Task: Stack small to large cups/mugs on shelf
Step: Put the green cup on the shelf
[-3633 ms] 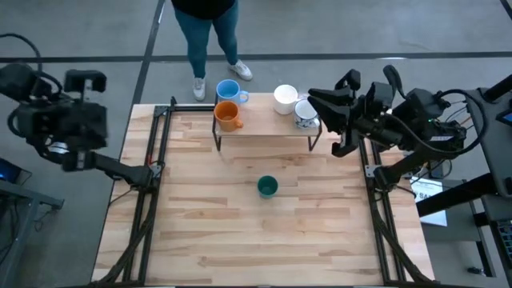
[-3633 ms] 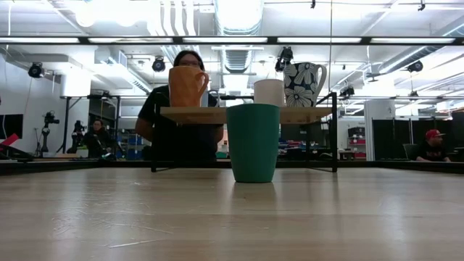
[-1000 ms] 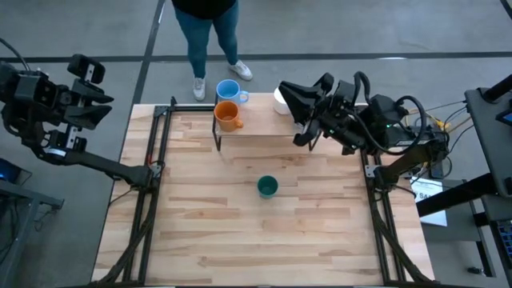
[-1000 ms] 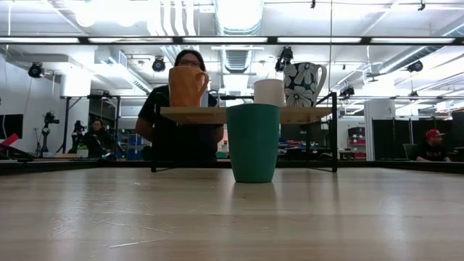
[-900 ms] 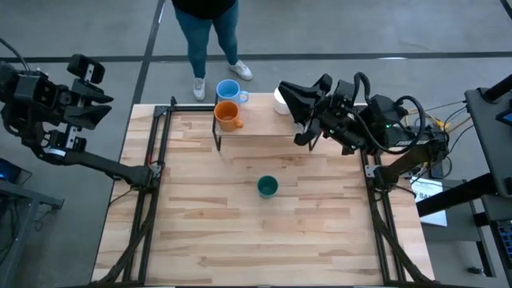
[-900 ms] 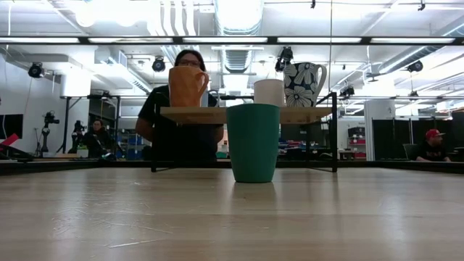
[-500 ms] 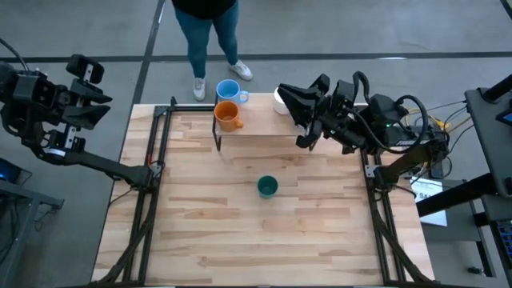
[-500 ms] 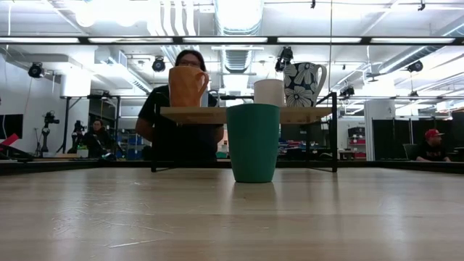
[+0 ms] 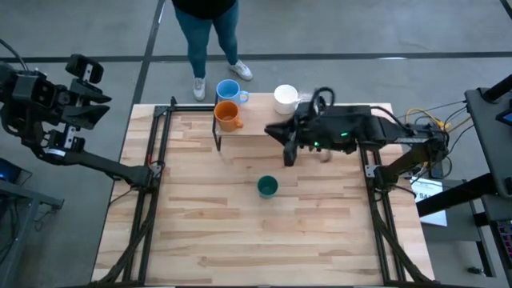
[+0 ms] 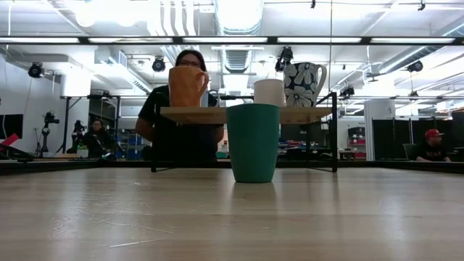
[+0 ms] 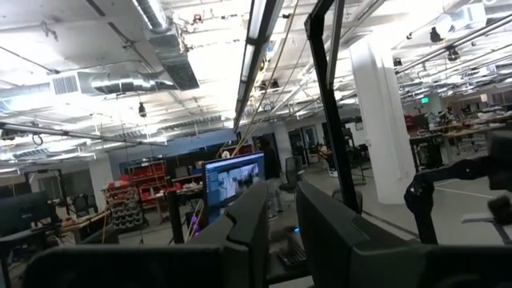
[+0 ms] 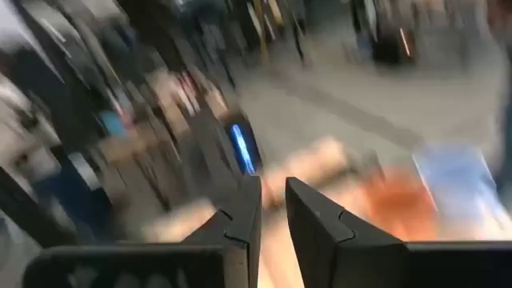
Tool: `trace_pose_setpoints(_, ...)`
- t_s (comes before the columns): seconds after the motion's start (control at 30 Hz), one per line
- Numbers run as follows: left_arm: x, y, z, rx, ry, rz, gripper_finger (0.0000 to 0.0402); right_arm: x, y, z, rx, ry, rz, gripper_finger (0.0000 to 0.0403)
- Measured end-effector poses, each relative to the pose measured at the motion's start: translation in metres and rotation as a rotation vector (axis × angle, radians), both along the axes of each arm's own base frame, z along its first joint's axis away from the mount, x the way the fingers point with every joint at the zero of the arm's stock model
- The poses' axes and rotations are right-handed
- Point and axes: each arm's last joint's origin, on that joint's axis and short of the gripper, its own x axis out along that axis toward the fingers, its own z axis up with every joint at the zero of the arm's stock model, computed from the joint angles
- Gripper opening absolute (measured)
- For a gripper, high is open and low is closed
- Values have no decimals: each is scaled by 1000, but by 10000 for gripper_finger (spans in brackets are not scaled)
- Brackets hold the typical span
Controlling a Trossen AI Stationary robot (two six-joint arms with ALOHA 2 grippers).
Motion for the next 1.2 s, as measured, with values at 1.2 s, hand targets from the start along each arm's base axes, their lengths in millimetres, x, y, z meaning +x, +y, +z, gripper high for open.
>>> trace_pose_setpoints(1.2,8,-1,2,-3,-9,-3,57,-39,-98,-33,457,717,-604,54)
